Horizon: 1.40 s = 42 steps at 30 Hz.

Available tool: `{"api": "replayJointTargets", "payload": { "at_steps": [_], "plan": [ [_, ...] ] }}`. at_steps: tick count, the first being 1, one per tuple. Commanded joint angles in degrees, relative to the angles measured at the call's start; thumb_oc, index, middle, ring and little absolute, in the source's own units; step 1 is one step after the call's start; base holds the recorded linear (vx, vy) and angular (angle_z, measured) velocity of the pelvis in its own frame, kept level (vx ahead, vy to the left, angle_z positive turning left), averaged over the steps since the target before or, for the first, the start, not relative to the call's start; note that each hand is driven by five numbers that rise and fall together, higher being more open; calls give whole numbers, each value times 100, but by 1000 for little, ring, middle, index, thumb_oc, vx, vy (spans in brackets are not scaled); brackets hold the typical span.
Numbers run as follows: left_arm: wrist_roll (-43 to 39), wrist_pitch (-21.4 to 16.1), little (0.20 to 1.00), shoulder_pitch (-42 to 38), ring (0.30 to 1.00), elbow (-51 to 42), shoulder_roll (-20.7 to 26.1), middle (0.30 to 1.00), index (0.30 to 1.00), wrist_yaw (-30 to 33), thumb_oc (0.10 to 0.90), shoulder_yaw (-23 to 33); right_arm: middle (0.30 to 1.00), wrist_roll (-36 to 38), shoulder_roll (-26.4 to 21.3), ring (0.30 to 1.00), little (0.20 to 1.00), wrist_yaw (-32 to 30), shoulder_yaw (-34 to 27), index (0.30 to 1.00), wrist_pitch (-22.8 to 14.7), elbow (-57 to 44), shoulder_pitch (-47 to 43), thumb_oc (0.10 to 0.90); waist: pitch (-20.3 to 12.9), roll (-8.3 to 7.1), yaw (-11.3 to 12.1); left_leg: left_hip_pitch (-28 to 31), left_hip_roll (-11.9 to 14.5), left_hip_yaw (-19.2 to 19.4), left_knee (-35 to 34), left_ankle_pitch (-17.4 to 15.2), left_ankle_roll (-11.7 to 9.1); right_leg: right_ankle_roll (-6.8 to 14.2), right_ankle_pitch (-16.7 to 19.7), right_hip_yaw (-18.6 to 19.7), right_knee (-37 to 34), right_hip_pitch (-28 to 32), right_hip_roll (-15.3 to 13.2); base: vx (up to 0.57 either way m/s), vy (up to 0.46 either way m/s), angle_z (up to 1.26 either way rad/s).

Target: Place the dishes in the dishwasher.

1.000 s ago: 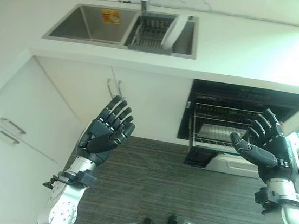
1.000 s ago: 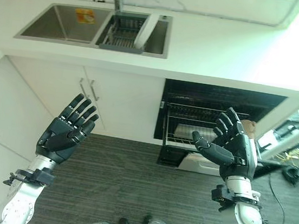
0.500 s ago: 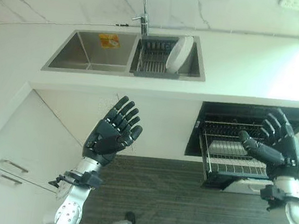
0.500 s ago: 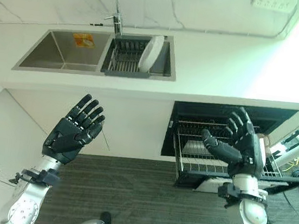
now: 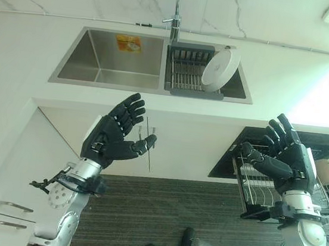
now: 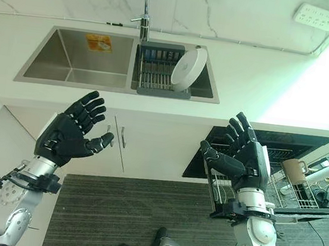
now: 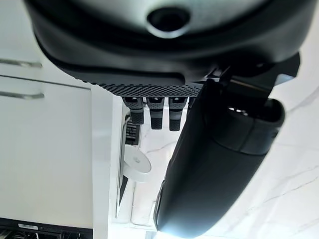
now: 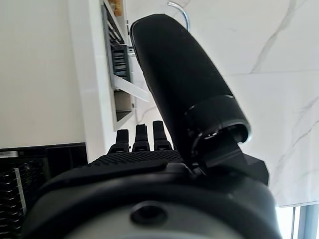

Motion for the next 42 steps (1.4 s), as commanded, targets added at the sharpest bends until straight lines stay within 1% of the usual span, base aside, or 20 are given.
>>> {"api": "replayJointTargets", "payload": {
  "at_steps": [1, 5, 6, 7, 9, 10, 12, 14, 15, 16, 17, 19, 22, 25, 31, 34, 36, 38, 39, 42],
  "plan": [
    [36, -502, 900, -469, 900, -833, 61, 900, 900, 154, 800, 73, 900, 50, -278, 900, 900, -70, -252, 900, -739, -336, -817, 800, -287, 88, -4, 106, 623, -281, 235, -391, -613, 218, -341, -90, -207, 489, 305, 246, -234, 0],
    [-33, -457, 900, -423, 900, -857, 21, 900, 900, 194, 800, 33, 900, 203, -334, 900, 900, 23, -192, 900, -683, -387, -879, 800, -306, 0, 17, 344, 635, -179, 235, -168, -702, 77, -437, -17, -207, 560, 269, 194, -203, -10],
    [-79, -445, 900, -393, 900, -858, 13, 900, 900, 185, 800, 31, 900, 301, -341, 900, 900, 102, -187, 900, -684, -398, -863, 800, -317, -30, 25, 435, 625, -135, 235, -30, -732, 33, -463, 9, -207, 569, 254, 202, -225, -18],
    [-84, -451, 900, -369, 900, -848, -16, 900, 900, 182, 800, 13, 900, 260, -327, 900, 900, 148, -158, 900, -722, -406, -846, 800, -329, -82, 45, 512, 618, -55, 295, 324, -818, -32, -519, 30, -207, 602, 225, 156, -238, -14],
    [-241, -536, 900, -333, 900, -837, -60, 900, 900, 193, 800, -21, 900, 43, -341, 900, 900, 219, -98, 900, -829, -397, -852, 800, -227, -180, 144, -114, 759, -44, 1688, 719, -992, -171, -587, -12, -207, 702, 178, 110, -273, -9],
    [-345, -596, 900, -328, 900, -831, -118, 900, 900, 167, 800, -20, 900, 6, -335, 900, 900, 257, -79, 900, -820, -385, -875, 800, -198, -178, 164, -347, 825, -50, 1898, 712, -971, -184, -598, -31, -207, 737, 193, 82, -175, -1],
    [-469, -764, 900, -293, 900, -819, -204, 900, 900, 141, 800, 6, 900, -131, -302, 900, 900, 241, 7, 900, -802, -353, -974, 800, -170, -144, 214, -486, 799, -55, 1609, 617, -876, -155, -614, 58, -207, 778, 232, 118, -18, -18],
    [-644, -936, 900, -172, 900, -851, -247, 900, 900, 146, 800, 85, 900, -184, -286, 900, 900, 183, 122, 900, -747, -319, -1093, 800, -207, -40, 263, -193, 698, 43, 341, 710, -834, -61, -676, 245, -207, 819, 318, 226, 139, -43],
    [-770, -988, 900, -122, 900, -813, -248, 900, 900, 141, 800, 141, 900, -104, -272, 900, 900, 280, 105, 900, -773, -297, -1041, 800, -217, 191, 230, -524, 956, -148, 235, 518, -930, -21, -766, 322, -207, 879, 522, 183, 176, -39],
    [-781, -992, 900, -119, 900, -809, -253, 900, 900, 140, 800, 141, 900, -92, -279, 900, 900, 292, 95, 900, -778, -297, -1028, 800, -239, 217, 220, -570, 978, -186, 235, 496, -941, -20, -777, 320, -207, 872, 540, 161, 215, -26],
    [-825, -1034, 900, -126, 900, -794, -269, 900, 900, 171, 800, 127, 900, -58, -278, 900, 900, 361, 73, 900, -798, -294, -983, 800, -252, 315, 215, -772, 1118, -386, 235, 549, -1038, -27, -865, 374, -207, 928, 613, 120, 155, -19],
    [-797, -1135, 900, -90, 900, -766, -327, 900, 900, 145, 800, 108, 900, 16, -322, 900, 900, 452, 19, 900, -821, -262, -932, 800, -283, 393, 204, -949, 1259, -431, 235, 645, -1118, -70, -989, 387, -207, 1009, 659, 147, 203, 5],
    [-779, -1266, 900, -24, 900, -727, -364, 900, 900, 43, 800, 109, 900, 36, -349, 900, 900, 517, -64, 900, -838, -208, -840, 800, -325, 429, 192, -997, 1319, -238, 235, 454, -1077, -32, -1088, 313, -207, 1147, 567, 174, 293, -25],
    [-694, -1324, 900, -19, 900, -773, -321, 900, 900, 28, 800, 143, 900, 43, -346, 900, 900, 524, -134, 900, -819, -297, -715, 800, -381, 434, 206, -970, 1253, -187, 235, 332, -986, 86, -1142, 258, -207, 1294, 457, 183, 299, 0],
    [-444, -1276, 900, -384, 900, -809, -152, 900, 900, -76, 800, 213, 900, -204, -176, 900, 900, 228, -100, 900, -770, -278, -841, 800, -489, 302, 375, -903, 903, -194, 235, 54, -657, 391, -1037, 73, -207, 1570, 134, 163, 259, 4],
    [-264, -1245, 900, -547, 900, -925, -104, 900, 900, -112, 800, 223, 900, -291, -122, 900, 900, 140, -97, 900, -730, -314, -892, 800, -539, 260, 407, -857, 716, -340, 235, -76, -502, 488, -789, 10, -207, 1640, 126, 138, 252, 9],
    [-227, -1200, 900, -601, 900, -999, -86, 900, 900, -163, 800, 241, 900, -294, -44, 900, 900, 115, -84, 900, -708, -356, -903, 800, -560, 276, 389, -786, 626, -461, 235, -166, -402, 604, -284, -74, -207, 1729, 198, 113, 213, 17],
    [-219, -1170, 900, -624, 900, -1049, -73, 900, 900, -208, 800, 269, 900, -333, 27, 900, 900, 92, -72, 900, -747, -416, -876, 800, -526, 305, 355, -692, 572, -544, 235, -235, -344, 663, -18, -78, 334, 1527, 208, 57, 186, 14],
    [-188, -1154, 900, -622, 900, -1107, -88, 900, 900, -242, 800, 294, 900, -290, 61, 900, 900, 110, -89, 900, -771, -459, -854, 800, -511, 297, 348, -644, 528, -573, 235, -269, -316, 655, 35, -58, 758, 1302, 181, 25, 148, 14],
    [-149, -1145, 900, -686, 900, -1151, -58, 900, 900, -213, 800, 298, 900, -276, 103, 900, 900, 118, -91, 900, -783, -426, -948, 800, -497, 263, 373, -622, 491, -581, 235, -284, -318, 587, -82, -119, 553, 1197, 255, 20, 17, 3]
  ]
}}
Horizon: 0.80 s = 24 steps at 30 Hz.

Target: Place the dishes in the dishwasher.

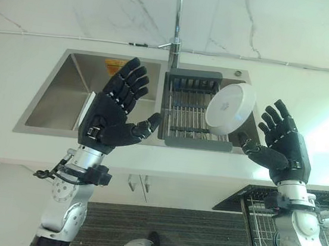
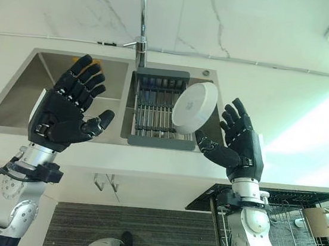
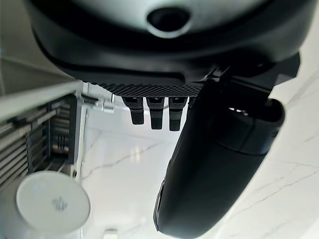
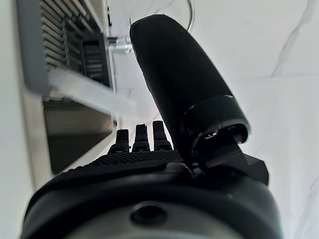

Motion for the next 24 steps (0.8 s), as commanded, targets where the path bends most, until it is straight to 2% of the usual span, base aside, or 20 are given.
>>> {"api": "replayJointTargets", "payload": {
  "at_steps": [1, 2, 3, 5, 7, 10, 15, 21, 24],
  "plan": [
    [75, -547, 900, -308, 900, -754, 175, 900, 900, -170, 800, 140, 900, 25, -128, 900, 900, 24, -321, 900, -587, -352, -613, 800, -449, 16, -45, 220, 299, -506, -66, -688, -559, 47, 441, -433, -1414, 500, 712, 28, -70, 4],
    [41, -545, 900, -335, 900, -753, 179, 900, 900, -159, 800, 146, 900, 49, -145, 900, 900, 62, -326, 900, -546, -333, -639, 800, -433, 10, -59, 240, 308, -516, -66, -682, -594, -3, 425, -452, -1722, 512, 787, -3, -119, 2],
    [32, -545, 900, -357, 900, -756, 168, 900, 900, -149, 800, 162, 900, 120, -226, 900, 900, 213, -359, 900, -461, -316, -657, 800, -376, -46, -86, 285, 288, -491, -66, -684, -647, -95, 246, -428, -1820, 273, 739, -25, -117, 1],
    [102, -632, 900, -354, 900, -723, 170, 900, 900, -40, 800, 132, 900, 233, -312, 900, 900, 397, -368, 900, -492, -314, -639, 800, -339, -86, -154, 329, 274, -490, -66, -701, -660, -101, 356, -312, -1820, 0, 695, -7, -106, -10],
    [140, -632, 900, -335, 900, -755, 149, 900, 900, -3, 800, 81, 900, 331, -407, 900, 900, 276, -363, 900, -517, -358, -660, 800, -314, -81, -174, 378, 317, -480, -66, -737, -707, -174, 209, -311, -1820, -78, 699, 37, -141, 11],
    [85, -570, 900, -319, 900, -773, 74, 900, 900, -21, 800, 3, 900, 343, -456, 900, 900, -62, -448, 900, -799, -325, -825, 800, -425, -146, -134, 420, 227, -476, -66, -787, -698, -185, 121, -267, -1820, -130, 640, 78, -152, 10],
    [161, -460, 900, -409, 900, -745, 47, 900, 900, 187, 800, -153, 900, 236, -366, 900, 900, -486, -345, 900, -977, -242, -1092, 800, -551, -112, -131, 530, 212, -436, -66, -890, -700, -243, 6, -161, -1820, -106, 685, 84, -98, 5],
    [123, -471, 900, -358, 900, -654, 48, 900, 900, 191, 800, -205, 900, 192, -395, 900, 900, -598, -391, 900, -1076, -115, -1157, 800, -632, -70, -150, 631, 261, -351, -66, -933, -730, -270, -57, -118, -1820, -71, 702, 63, -65, -11],
    [94, -491, 900, -333, 900, -609, 68, 900, 900, 187, 800, -230, 900, 466, -402, 900, 900, -566, -390, 900, -1040, 53, -1240, 800, -660, -47, -140, 670, 292, -335, -66, -951, -746, -282, -83, -110, -1820, -44, 707, 61, -66, -3]
  ]
}}
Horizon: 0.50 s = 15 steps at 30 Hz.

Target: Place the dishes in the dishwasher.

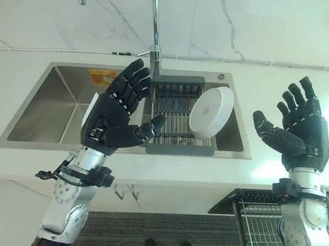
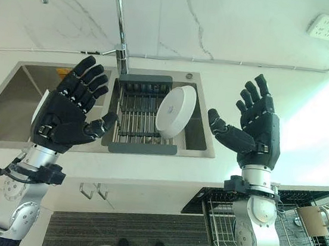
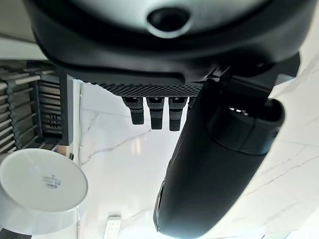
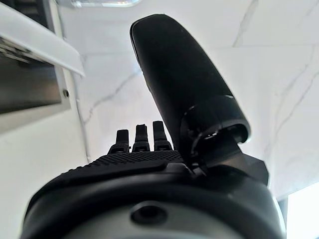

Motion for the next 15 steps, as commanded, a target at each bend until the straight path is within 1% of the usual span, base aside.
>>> {"api": "replayJointTargets", "payload": {
  "at_steps": [1, 5, 6, 10, 13, 15],
  "plan": [
    [21, -498, 900, -381, 900, -455, 66, 900, 900, 29, 800, -35, 900, 321, -130, 900, 900, 53, -253, 900, -677, -27, -612, 800, -593, -29, 27, 197, 211, -256, 331, -1085, -327, 550, -421, 3, -369, 399, -42, 52, -51, -2],
    [34, -512, 900, -447, 900, -386, 78, 900, 900, 3, 800, -144, 900, 662, -110, 900, 900, 165, -138, 900, -409, 224, -763, 800, -593, -24, 68, 245, 223, -277, 331, -1086, -344, 535, -446, -34, -369, 459, -46, 40, -52, 0],
    [75, -514, 900, -514, 900, -329, 77, 900, 900, -2, 800, -221, 900, 1127, -80, 900, 900, 410, -16, 900, -98, 452, -874, 800, -593, -30, 105, 269, 219, -309, 331, -1091, -349, 525, -461, -68, -369, 498, -47, 25, -50, 4],
    [84, -507, 900, -546, 900, -250, 89, 900, 900, -50, 800, -279, 900, 1453, -74, 900, 900, 665, 135, 900, 105, 776, -990, 800, -634, -47, 158, 313, 212, -347, 331, -1108, -361, 511, -504, -114, -369, 563, -50, 26, -31, 4],
    [88, -513, 900, -560, 900, -205, 92, 900, 900, -48, 800, -315, 900, 1444, -68, 900, 900, 710, 197, 900, 206, 951, -1087, 800, -655, -49, 194, 346, 206, -376, 331, -1113, -369, 498, -524, -142, -369, 611, -50, 24, -7, 6],
    [82, -518, 900, -567, 900, -178, 90, 900, 900, -51, 800, -319, 900, 1385, -65, 900, 900, 698, 216, 900, 199, 1023, -1134, 800, -660, -49, 209, 360, 206, -392, 331, -1116, -372, 490, -536, -152, -369, 636, -49, 10, 2, 3]
  ]
}}
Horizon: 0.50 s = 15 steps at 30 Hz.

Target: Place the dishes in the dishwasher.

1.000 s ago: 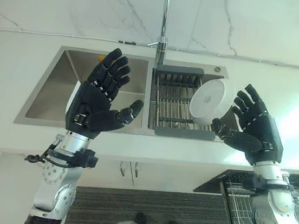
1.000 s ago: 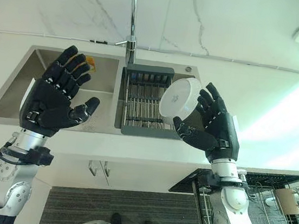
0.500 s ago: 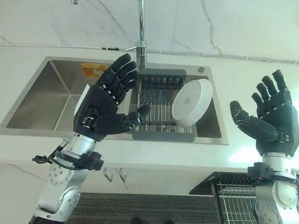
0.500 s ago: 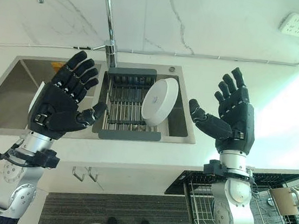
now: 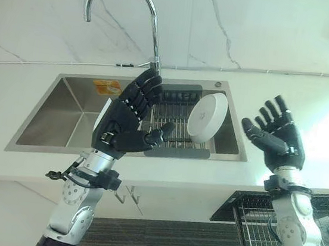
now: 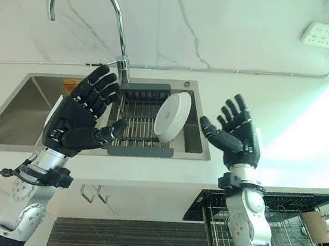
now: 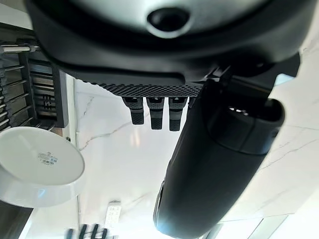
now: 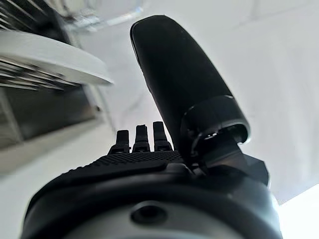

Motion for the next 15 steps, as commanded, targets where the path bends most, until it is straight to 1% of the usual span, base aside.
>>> {"api": "replayJointTargets", "payload": {
  "at_steps": [1, 6, 10, 15],
  "plan": [
    [74, -517, 900, -496, 900, -274, 93, 900, 900, -20, 800, 49, 900, 142, -57, 900, 900, 241, -216, 900, -446, -224, -752, 800, -483, -198, 81, 272, 175, -299, 348, -1128, -288, 570, -441, -73, -417, 517, -77, 21, 7, 4],
    [89, -505, 900, -522, 900, -235, 88, 900, 900, 8, 800, 43, 900, 182, -51, 900, 900, 289, -190, 900, -205, -171, -828, 800, -497, -202, 94, 303, 163, -331, 348, -1146, -288, 556, -471, -89, -417, 566, -72, 14, 10, 7],
    [105, -518, 900, -536, 900, -177, 76, 900, 900, 19, 800, 38, 900, 304, -56, 900, 900, 396, -132, 900, 198, -43, -832, 800, -505, -222, 102, 318, 162, -340, 348, -1146, -293, 551, -486, -111, -417, 593, -78, 1, 5, 2],
    [78, -517, 900, -479, 900, -166, 105, 900, 900, 14, 800, 60, 900, 502, -12, 900, 900, 237, -180, 900, 425, 65, -761, 800, -510, -236, 107, 339, 167, -337, 348, -1155, -294, 554, -498, -124, -417, 626, -81, 0, 0, 0]
  ]
}}
